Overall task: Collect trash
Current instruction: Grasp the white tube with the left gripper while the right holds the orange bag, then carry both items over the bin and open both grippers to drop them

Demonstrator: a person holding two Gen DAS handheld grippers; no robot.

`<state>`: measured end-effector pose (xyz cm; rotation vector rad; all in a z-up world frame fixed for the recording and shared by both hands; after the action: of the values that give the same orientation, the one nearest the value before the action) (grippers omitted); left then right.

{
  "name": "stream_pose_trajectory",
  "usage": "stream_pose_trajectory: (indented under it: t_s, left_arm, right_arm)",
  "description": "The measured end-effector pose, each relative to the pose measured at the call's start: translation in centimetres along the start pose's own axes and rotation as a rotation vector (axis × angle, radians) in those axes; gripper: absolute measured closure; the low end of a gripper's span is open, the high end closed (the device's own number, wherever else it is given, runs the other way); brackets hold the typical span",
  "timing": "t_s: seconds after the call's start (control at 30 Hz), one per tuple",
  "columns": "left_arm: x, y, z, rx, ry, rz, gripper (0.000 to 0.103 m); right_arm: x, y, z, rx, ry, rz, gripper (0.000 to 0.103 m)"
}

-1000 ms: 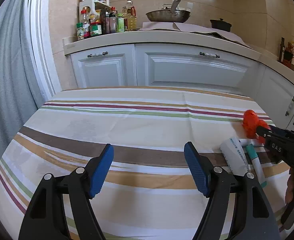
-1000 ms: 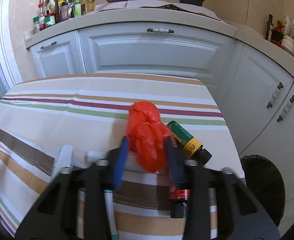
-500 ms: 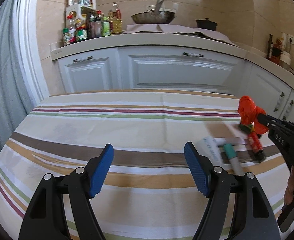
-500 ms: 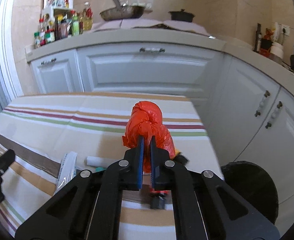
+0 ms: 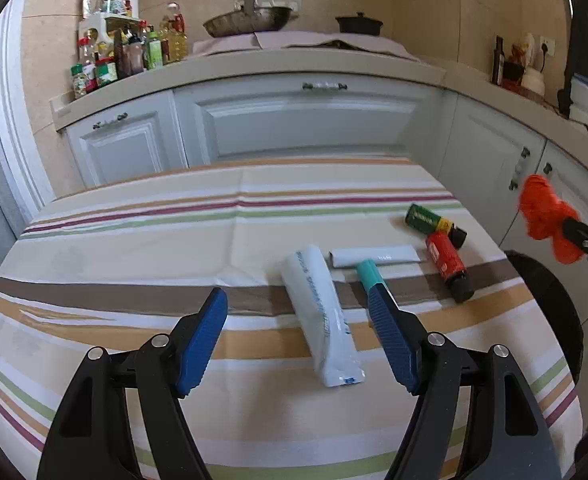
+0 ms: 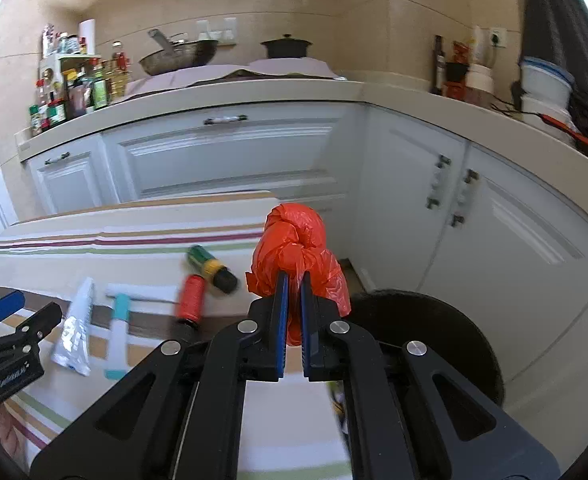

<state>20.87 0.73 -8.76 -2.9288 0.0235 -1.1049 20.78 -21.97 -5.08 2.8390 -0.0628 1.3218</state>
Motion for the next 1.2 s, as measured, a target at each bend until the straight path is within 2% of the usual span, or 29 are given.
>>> stream_pose_trajectory:
  t_s: [0.07, 0.2, 0.3, 0.37, 0.4, 0.5, 0.6, 0.87, 1.03, 1.2]
  left_arm:
    - [-0.2, 0.4, 0.6, 0.002, -0.017, 0.006, 0.033]
    - [-0.9, 1.0, 1.8, -0.003, -0.070, 0.026, 0.051]
    - [-1.5, 1.1, 2.5, -0.014, -0.102, 0.029, 0.053]
    - [-1.9, 1.3, 2.7, -0.013, -0.110, 0.033, 0.063]
    - [-2.0, 1.4, 2.8, -0.024, -0.116, 0.035, 0.074]
    - [-2.0, 1.6, 2.7, -0.040, -0.115, 0.038, 0.081]
    - [-2.0, 1.7, 2.5, -0.047, -0.105, 0.042, 0.085]
    - [-0.8, 1.5, -1.1, -0.040, 0.005, 0.034, 0.086]
    - [0.9, 2.9, -3.7, -0.082, 0.065, 0.051, 0.087]
    - [2.0, 6.0, -5.9, -0.143, 0.113, 0.094, 0.087]
  right_arm:
    - [-0.5, 1.0, -0.1, -0.010, -0.004, 0.012, 0.098]
    - [-1.2, 2.5, -0.3, -0.018, -0.011, 0.035, 0.098]
    - [-1.5, 3.0, -0.4, -0.019, -0.011, 0.043, 0.098]
    - [-1.6, 3.1, -0.5, -0.017, -0.011, 0.047, 0.098]
    - [-1.7, 3.1, -0.5, -0.018, -0.011, 0.048, 0.098]
    - [-1.9, 3.1, -0.6, -0.015, -0.011, 0.052, 0.098]
    - [-2.0, 3.2, -0.7, -0.014, -0.008, 0.053, 0.098]
    - [-1.8, 3.5, -2.5, -0.030, 0.027, 0.050, 0.098]
    - [-1.5, 4.7, -4.2, -0.056, 0.062, 0.062, 0.098]
    - [-1.3, 6.6, -5.7, -0.094, 0.088, 0.081, 0.098]
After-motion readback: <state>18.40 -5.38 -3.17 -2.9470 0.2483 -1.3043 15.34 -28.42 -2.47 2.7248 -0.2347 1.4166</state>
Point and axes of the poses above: each gripper's, at about its wrist camera, not at the fingertips, and z roughly the way its jaws point, y to its right, x to its top, the point moved 9 cm from there along z, roughly the way its jaws point, and after that the axes turned 8 degrees about -y, right-handed, at the moved point
